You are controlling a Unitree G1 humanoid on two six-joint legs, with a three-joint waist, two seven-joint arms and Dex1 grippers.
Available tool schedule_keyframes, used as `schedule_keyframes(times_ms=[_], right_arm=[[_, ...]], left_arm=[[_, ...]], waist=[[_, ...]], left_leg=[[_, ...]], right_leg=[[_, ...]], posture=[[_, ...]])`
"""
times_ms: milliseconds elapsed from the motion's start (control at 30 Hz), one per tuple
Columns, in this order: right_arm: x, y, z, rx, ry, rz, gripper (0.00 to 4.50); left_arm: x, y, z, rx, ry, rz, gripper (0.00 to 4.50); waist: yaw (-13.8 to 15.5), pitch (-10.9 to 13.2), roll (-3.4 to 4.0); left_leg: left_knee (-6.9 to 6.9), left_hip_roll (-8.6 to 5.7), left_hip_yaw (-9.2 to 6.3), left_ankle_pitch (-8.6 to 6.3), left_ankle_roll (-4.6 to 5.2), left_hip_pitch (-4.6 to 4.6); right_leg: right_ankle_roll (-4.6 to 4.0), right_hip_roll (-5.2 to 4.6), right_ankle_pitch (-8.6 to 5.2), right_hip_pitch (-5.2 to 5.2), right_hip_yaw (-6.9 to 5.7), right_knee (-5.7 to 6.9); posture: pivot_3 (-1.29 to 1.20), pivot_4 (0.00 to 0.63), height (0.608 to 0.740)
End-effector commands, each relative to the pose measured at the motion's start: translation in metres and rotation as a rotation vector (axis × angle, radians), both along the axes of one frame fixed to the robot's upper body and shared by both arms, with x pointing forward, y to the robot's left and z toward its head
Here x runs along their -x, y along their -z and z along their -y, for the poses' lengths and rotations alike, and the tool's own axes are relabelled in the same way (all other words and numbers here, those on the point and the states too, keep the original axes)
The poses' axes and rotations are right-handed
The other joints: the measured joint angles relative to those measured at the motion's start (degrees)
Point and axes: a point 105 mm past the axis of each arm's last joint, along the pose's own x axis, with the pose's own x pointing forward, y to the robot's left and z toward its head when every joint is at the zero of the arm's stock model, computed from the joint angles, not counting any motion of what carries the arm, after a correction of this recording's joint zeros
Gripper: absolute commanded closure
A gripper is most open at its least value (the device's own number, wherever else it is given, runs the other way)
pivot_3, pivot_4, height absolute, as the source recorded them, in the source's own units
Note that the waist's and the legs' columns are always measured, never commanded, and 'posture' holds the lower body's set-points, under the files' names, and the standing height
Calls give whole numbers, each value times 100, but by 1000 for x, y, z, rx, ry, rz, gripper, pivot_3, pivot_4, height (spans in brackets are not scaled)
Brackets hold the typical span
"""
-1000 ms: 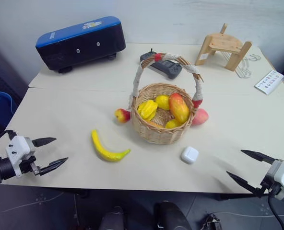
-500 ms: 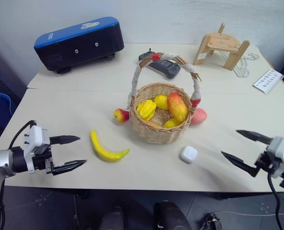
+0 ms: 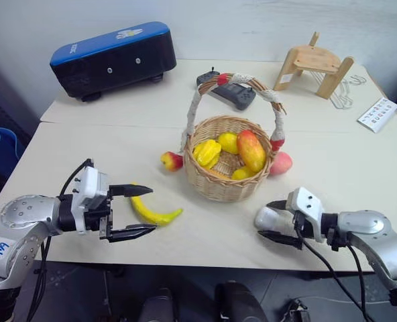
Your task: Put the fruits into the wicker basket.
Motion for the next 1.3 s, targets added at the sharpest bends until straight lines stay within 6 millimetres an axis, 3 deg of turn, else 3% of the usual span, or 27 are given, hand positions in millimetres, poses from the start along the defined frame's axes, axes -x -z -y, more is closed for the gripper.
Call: schedule_keyframes(times_ms=[33, 133, 300, 333, 467, 700, 767, 1033, 1100, 1200, 1300], right_arm=[[-8, 4, 6, 0, 43, 28, 14], [-8, 9, 7, -22, 46, 22, 188], [-2, 12, 9, -80, 56, 45, 1630], [0, 9, 11, -111, 65, 59, 1703], [9, -24, 39, -259, 189, 175, 1698], [0, -37, 178, -182, 745, 299, 1698], [-6, -35, 201, -149, 822, 293, 1698], [-40, -18, 222, -131, 956, 250, 1698], [-44, -21, 219, -161, 929, 243, 956], [-45, -34, 227, -141, 941, 294, 36], [-37, -52, 229, -75, 883, 369, 36]], left_arm=[[6, -5, 5, -10, 29, 47, 0], [7, -3, 5, -12, 31, 47, 0], [6, -3, 9, -6, 48, 53, 0], [6, -3, 9, -1, 52, 55, 0], [2, -10, 13, 42, 57, 72, 0], [-7, -22, 29, 108, 96, 90, 0], [-9, -23, 33, 109, 107, 97, 0], [-19, -21, 35, 112, 112, 94, 0], [-27, -27, 34, 167, 65, 110, 0], [-26, -18, 23, 128, 35, 105, 0], [-32, -11, -4, 54, -48, 123, 0]], waist=[[-15, 1, -1], [-3, 0, -3], [6, -1, -2], [7, 0, -3], [68, 3, 3], [60, 4, 5], [16, 7, 10], [-77, 39, 68], [-65, 40, 69], [-43, 40, 69], [-28, 42, 73]], left_leg=[[7, 3, 1, 0, -1, 0], [14, 3, 2, 3, -3, 4], [17, 3, -1, 1, -1, 12], [17, 3, -2, 0, -1, 12], [16, 0, -14, -3, 4, 3], [23, -1, -9, -7, 12, 22], [25, -2, -8, -7, 11, 26], [31, 3, 1, -1, 4, 23], [33, 1, 2, 0, 5, 19], [36, 1, 1, -1, 6, 16], [32, 2, 2, -1, 6, 15]], right_leg=[[0, 4, 0, 1, 1, 1], [-1, 4, 0, 9, 5, 1], [-1, 3, 0, 20, 4, 1], [-1, 3, 0, 20, 4, 1], [1, 3, 1, 18, 3, 2], [2, 5, 1, 53, 7, -20], [2, 8, 1, 60, 8, -20], [2, 21, 1, 45, 17, -9], [3, 20, 1, 40, 19, -7], [6, 18, 3, 41, 19, -8], [6, 19, 3, 33, 19, -6]], posture=[[0, 150, 740], [0, 150, 740], [0, 150, 740], [0, 150, 740], [0, 150, 740], [0, 150, 740], [0, 150, 740], [0, 150, 740], [0, 150, 740], [0, 150, 740], [0, 150, 740]])
